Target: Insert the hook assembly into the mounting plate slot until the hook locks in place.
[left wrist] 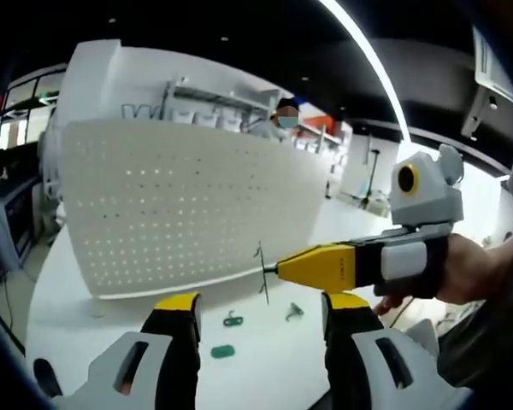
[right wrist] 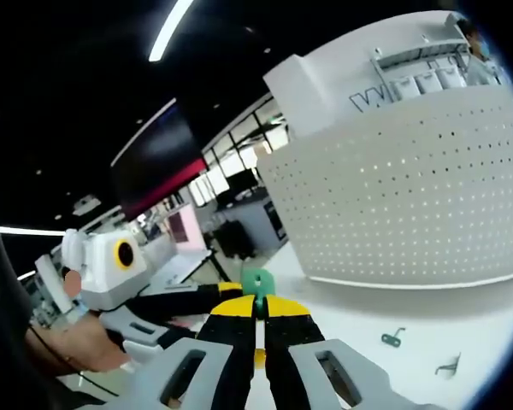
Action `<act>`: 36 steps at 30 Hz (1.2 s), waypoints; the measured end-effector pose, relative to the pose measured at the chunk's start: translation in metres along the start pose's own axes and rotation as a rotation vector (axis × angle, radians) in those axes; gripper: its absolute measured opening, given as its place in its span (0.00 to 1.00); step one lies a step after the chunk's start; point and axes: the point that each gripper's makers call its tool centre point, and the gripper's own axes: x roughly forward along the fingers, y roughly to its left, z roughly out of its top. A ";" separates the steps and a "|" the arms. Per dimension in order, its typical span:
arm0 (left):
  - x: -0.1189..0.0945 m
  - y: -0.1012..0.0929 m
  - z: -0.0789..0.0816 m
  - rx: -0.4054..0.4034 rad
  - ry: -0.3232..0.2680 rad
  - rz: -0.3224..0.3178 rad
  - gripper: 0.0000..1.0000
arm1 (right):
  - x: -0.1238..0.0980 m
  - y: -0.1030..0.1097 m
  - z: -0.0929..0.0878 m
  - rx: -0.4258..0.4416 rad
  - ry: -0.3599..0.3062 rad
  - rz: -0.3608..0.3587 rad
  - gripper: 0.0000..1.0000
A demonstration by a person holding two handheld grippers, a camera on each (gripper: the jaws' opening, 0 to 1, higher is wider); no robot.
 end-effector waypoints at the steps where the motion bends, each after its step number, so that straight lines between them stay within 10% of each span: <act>1: -0.001 0.001 -0.003 -0.012 0.007 -0.006 0.66 | 0.000 0.000 0.000 -0.002 -0.003 0.001 0.00; 13: -0.007 -0.006 -0.015 -0.003 0.032 -0.050 0.99 | 0.003 0.002 -0.007 -0.025 0.023 -0.002 0.00; 36: -0.015 -0.031 0.002 -0.067 -0.017 -0.180 1.00 | 0.005 0.001 -0.004 -0.132 0.009 0.002 0.00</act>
